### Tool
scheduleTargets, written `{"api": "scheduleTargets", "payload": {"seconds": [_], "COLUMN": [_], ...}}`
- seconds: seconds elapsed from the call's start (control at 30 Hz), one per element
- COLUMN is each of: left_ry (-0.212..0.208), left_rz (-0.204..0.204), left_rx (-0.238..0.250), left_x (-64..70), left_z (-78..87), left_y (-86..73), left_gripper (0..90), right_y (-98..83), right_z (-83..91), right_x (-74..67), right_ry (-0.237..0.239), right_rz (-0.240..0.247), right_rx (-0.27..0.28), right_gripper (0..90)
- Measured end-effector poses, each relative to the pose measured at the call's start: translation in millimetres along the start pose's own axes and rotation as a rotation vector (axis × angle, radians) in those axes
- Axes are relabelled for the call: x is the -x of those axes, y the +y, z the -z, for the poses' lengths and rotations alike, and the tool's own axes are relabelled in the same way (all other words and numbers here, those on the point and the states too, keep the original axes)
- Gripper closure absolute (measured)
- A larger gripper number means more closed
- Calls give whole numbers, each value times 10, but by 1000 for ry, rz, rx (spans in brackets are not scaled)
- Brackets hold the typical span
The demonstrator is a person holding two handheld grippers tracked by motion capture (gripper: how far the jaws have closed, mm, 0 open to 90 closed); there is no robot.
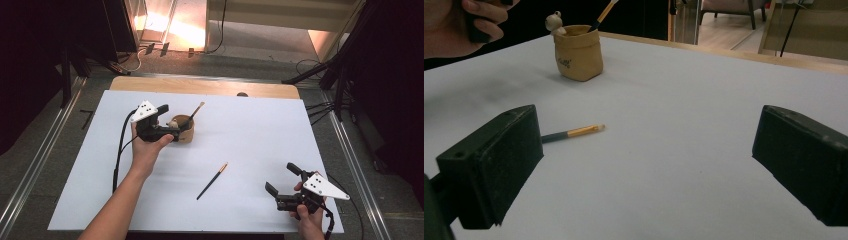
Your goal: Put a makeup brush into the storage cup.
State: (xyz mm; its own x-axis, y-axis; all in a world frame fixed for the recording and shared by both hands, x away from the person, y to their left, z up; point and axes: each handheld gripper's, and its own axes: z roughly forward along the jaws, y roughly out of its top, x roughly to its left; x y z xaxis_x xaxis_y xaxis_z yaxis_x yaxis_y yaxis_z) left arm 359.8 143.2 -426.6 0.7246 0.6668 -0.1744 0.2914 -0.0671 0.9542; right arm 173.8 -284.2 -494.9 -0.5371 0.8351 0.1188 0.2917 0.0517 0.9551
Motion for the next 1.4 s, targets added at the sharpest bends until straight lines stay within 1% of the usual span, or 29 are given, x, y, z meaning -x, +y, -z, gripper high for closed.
{"api": "scheduleTargets", "payload": {"seconds": [0.03,0.13,0.2,0.23,0.27,0.37,0.5,0.6,0.63,0.73,0.83,1.03,1.17,1.3,1.4], "left_ry": [2,-3,-5,-4,-6,-7,-14,-16,-16,-14,-12,-26,-32,-39,-46], "left_rz": [-3,-1,6,9,1,12,8,15,12,22,15,18,10,17,16], "left_rx": [4,17,24,26,26,33,36,37,37,33,27,27,20,11,8], "left_x": [5,17,30,38,38,56,93,128,140,185,219,292,353,415,458], "left_z": [17,54,80,90,102,124,142,149,146,139,128,109,83,44,19], "left_y": [-1,-17,-33,-40,-48,-70,-98,-110,-115,-134,-146,-173,-190,-209,-220], "left_gripper": [0,0,0,0,0,0,0,0,0,0,0,0,0,0,0], "right_y": [-1,-3,-3,-4,-5,-4,-2,0,0,3,3,-1,0,-2,-4], "right_z": [4,11,18,23,26,30,25,22,21,21,14,13,18,13,11], "right_x": [1,10,5,7,8,11,5,6,5,3,3,2,2,7,9], "right_ry": [-2,-6,-6,-7,-7,-7,-7,-8,-7,-7,-9,-6,-6,-5,-5], "right_rz": [-5,1,-4,0,-1,-5,-4,2,1,-2,3,1,0,-6,4], "right_rx": [-2,1,2,0,1,1,-1,1,1,0,0,2,4,3,1], "right_gripper": [2,2,2,2,2,2,2,2,2,2,2,2,2,2,2]}}
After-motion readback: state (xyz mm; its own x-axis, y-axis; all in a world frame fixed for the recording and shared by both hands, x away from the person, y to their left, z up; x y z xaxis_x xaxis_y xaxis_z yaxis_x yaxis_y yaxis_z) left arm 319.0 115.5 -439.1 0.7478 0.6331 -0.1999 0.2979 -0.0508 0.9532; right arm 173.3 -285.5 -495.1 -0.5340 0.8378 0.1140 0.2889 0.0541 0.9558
